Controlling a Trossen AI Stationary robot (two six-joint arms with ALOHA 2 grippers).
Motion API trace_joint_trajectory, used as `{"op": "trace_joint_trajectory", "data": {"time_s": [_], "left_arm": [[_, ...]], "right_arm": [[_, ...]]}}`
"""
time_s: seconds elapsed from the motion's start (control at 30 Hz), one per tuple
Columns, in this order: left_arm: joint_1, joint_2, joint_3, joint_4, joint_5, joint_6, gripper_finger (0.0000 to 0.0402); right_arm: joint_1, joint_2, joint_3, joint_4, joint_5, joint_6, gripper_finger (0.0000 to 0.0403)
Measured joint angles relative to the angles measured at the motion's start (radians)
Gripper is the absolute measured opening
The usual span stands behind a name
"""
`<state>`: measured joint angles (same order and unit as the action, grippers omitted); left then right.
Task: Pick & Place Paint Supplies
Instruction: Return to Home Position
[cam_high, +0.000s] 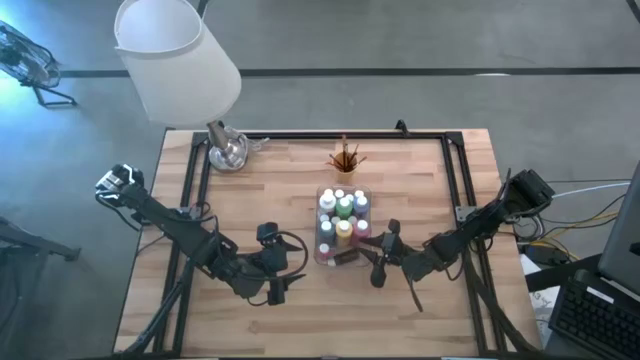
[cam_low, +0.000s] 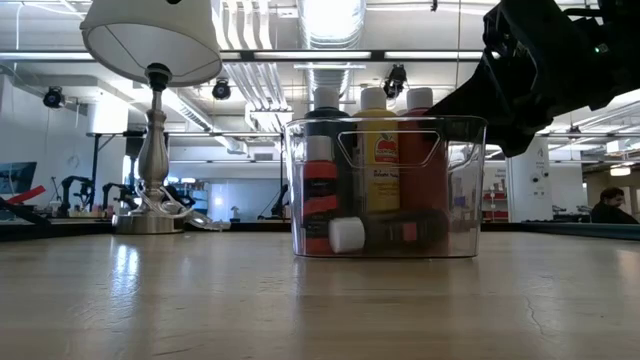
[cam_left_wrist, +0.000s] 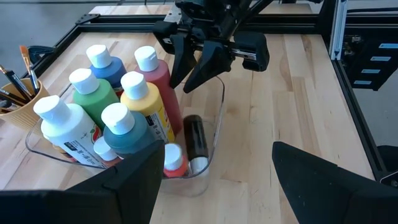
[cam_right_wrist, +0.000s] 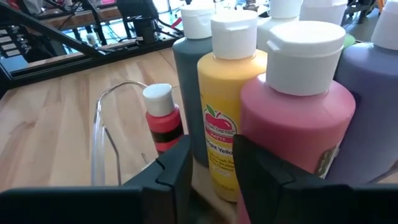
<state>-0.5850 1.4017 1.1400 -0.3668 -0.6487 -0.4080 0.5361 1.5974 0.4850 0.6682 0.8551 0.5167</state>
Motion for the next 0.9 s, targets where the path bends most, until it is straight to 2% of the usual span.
{"op": "trace_joint_trajectory", "data": {"time_s": [0.1, 0.33, 0.53, 0.67, 0.77, 0.9], "left_arm": [[0.0, 0.0, 0.0, 0.0, 0.0, 0.0, 0.03], [0.0, 0.0, 0.0, 0.0, 0.0, 0.0, 0.03], [0.0, 0.0, 0.0, -0.001, 0.0, 0.0, 0.03], [0.0, 0.0, 0.0, -0.001, 0.0, 0.014, 0.03], [0.0, -0.009, 0.0, -0.001, 0.0, 0.022, 0.03], [0.001, -0.019, 0.001, 0.002, -0.018, 0.05, 0.03]], "right_arm": [[-0.001, -0.001, 0.0, 0.001, -0.011, -0.001, 0.01], [0.0, -0.01, 0.064, -0.053, -0.187, -0.118, 0.0078], [-0.001, -0.014, 0.202, -0.3, -0.178, -0.152, 0.0065], [0.007, -0.021, 0.273, -0.446, -0.17, -0.116, 0.0054], [0.016, -0.032, 0.305, -0.478, -0.172, -0.108, 0.0045], [0.011, -0.055, 0.37, -0.548, -0.235, -0.081, 0.0046]]}}
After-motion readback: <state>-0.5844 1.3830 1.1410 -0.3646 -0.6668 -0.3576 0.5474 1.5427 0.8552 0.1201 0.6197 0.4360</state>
